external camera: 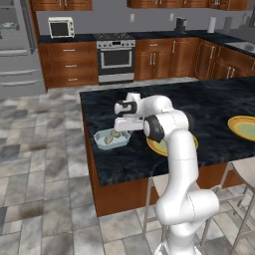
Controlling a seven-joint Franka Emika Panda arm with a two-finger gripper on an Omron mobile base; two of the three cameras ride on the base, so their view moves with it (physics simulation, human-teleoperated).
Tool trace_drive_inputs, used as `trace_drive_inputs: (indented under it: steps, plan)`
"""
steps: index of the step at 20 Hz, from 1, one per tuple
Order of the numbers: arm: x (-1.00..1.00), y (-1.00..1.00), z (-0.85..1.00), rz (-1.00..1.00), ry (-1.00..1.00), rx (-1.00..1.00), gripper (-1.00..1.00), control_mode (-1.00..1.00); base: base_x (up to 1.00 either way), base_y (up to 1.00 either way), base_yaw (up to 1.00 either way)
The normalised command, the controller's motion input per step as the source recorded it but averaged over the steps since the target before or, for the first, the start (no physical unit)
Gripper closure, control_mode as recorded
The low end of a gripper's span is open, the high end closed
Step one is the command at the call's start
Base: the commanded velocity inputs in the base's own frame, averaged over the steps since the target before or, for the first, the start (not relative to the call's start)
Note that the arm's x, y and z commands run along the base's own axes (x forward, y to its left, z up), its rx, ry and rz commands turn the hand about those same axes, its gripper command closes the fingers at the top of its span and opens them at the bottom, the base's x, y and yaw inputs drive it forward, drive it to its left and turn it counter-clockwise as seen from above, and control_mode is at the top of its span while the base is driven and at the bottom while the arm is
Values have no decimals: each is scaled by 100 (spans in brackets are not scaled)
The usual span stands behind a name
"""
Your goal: Place two dumplings into each of the tupperware containers and then place the containers in the fridge.
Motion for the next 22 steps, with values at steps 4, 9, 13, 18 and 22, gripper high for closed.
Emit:
trace_drive_inputs:
  steps: [4, 9, 13, 18, 22]
  plan:
    - [0, 0, 0, 0, 0, 0, 100, -100, 0, 0, 0]
    - [-2, 0, 4, 0, 0, 0, 100, -100, 0, 0, 0]
    - [-6, 0, 47, -1, 0, 0, 100, -100, 0, 0, 0]
    - [-10, 0, 80, -6, 2, 0, 100, -100, 0, 0, 0]
    - [-55, -3, 79, -21, 2, 0, 100, -100, 0, 0, 0]
